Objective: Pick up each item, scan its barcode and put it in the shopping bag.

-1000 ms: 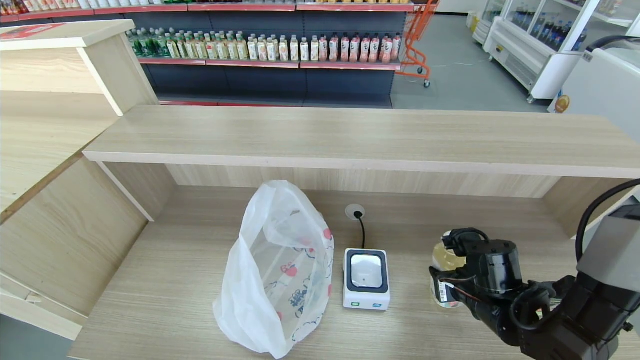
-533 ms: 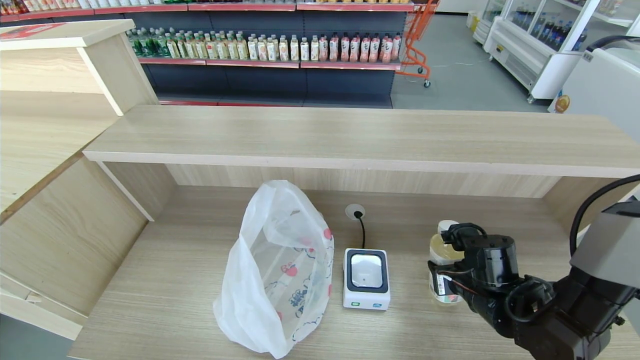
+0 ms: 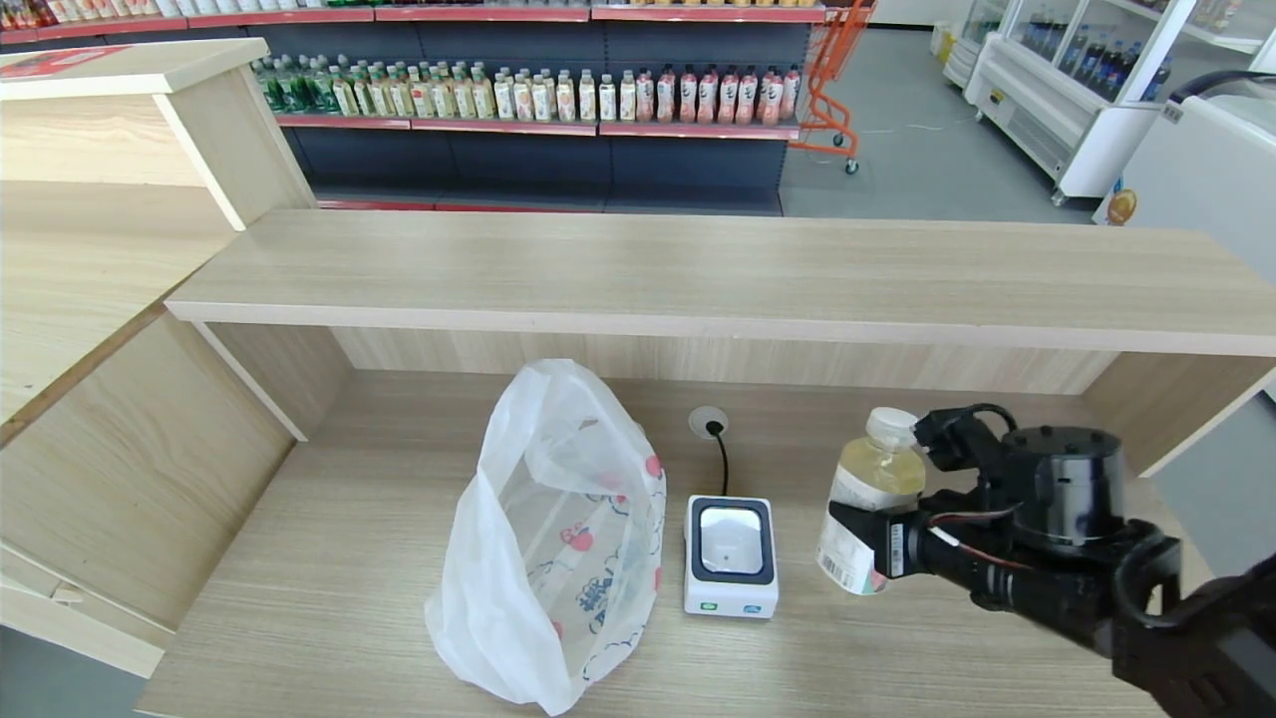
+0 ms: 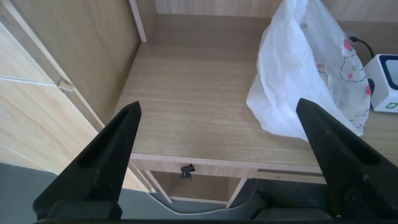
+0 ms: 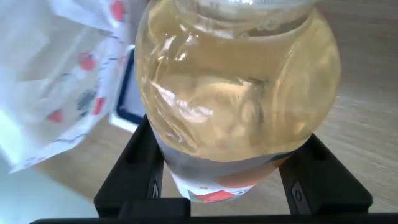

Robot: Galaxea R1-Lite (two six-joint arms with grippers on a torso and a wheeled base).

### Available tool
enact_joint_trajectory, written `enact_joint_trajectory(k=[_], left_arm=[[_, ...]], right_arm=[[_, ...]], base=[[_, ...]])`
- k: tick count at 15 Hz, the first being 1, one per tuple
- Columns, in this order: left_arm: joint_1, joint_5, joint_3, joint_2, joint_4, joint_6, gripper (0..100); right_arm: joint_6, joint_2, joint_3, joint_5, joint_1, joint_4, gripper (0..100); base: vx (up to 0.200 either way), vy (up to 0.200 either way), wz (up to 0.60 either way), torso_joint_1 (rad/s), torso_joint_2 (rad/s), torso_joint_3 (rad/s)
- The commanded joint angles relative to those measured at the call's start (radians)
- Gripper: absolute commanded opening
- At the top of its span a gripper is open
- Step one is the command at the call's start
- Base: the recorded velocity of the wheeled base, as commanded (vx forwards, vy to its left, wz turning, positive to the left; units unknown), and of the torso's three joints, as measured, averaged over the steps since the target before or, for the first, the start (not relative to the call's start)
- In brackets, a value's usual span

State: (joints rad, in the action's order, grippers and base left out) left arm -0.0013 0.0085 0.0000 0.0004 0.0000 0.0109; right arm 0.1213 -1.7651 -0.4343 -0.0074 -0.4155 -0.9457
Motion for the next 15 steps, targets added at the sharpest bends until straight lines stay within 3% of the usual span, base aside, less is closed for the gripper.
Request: enact_joint_trajectory(k=[1, 4, 9, 15], left_arm=[[0.000, 0.001, 0.000, 0.000, 0.000, 0.000, 100], [0.000, 0.001, 0.000, 0.000, 0.000, 0.000, 100], [0.000, 0.001, 0.000, 0.000, 0.000, 0.000, 100], [0.000, 0.001, 0.000, 0.000, 0.000, 0.000, 100]], right_arm=[[0.100, 0.372, -0.015, 0.343, 0.021, 0.236, 0], [0.147, 0.444, -0.043, 0.458, -0.039, 0.301, 0], [0.178, 0.454, -0.050, 0.462, -0.227, 0.309, 0], [0.173, 0.452, -0.050, 0.462, -0.256, 0.337, 0]], base=[[0.000, 0.000, 0.00, 0.000, 0.00, 0.000], [0.000, 0.000, 0.00, 0.000, 0.00, 0.000], [0.000, 0.000, 0.00, 0.000, 0.00, 0.000], [0.000, 0.000, 0.00, 0.000, 0.00, 0.000]])
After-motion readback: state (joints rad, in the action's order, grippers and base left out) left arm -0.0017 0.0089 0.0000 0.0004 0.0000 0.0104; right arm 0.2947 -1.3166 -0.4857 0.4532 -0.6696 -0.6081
